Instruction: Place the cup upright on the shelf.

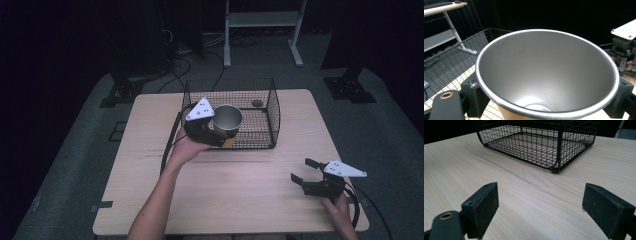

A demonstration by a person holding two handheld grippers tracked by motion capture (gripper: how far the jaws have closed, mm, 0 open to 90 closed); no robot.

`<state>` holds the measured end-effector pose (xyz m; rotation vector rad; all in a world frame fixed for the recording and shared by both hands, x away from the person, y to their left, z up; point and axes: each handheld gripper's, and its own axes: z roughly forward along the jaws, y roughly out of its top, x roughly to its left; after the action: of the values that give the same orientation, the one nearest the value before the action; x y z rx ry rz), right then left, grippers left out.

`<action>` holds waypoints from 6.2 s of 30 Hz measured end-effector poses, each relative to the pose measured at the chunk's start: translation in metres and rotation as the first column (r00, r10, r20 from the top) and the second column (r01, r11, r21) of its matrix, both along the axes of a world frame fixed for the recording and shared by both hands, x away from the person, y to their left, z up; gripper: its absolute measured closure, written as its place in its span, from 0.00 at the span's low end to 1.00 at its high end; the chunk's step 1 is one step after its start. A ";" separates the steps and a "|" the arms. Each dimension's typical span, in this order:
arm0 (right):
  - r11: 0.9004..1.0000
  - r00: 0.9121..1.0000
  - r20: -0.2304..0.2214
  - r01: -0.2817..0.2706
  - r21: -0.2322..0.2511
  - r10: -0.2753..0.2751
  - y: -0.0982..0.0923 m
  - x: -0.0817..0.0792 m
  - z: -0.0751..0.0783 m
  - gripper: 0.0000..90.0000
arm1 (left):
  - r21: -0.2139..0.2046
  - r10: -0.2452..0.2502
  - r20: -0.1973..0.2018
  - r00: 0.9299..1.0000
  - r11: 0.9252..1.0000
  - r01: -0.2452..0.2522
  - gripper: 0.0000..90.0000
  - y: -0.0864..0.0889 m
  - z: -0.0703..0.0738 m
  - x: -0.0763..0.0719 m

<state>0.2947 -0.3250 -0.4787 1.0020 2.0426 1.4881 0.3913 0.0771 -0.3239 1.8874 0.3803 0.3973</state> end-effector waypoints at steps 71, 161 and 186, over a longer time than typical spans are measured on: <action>0.999 1.000 -0.002 -0.008 0.034 0.008 -0.003 0.000 0.000 0.14 | 0.047 -0.029 -0.100 0.995 0.998 0.034 0.15 -0.048 -0.021 0.117; 0.998 1.000 -0.003 -0.010 0.058 0.010 -0.005 0.001 -0.001 0.14 | 0.246 -0.019 -0.278 0.961 0.965 0.090 0.08 -0.066 -0.083 0.157; 0.998 1.000 -0.002 -0.008 0.062 0.009 -0.006 0.001 -0.001 0.14 | 0.198 -0.002 -0.209 0.978 0.979 0.044 0.02 -0.063 -0.065 0.151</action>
<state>0.2957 -0.3312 -0.4793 1.0207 2.0161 1.5641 0.5426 0.0139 -0.3890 2.1379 0.4713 0.2295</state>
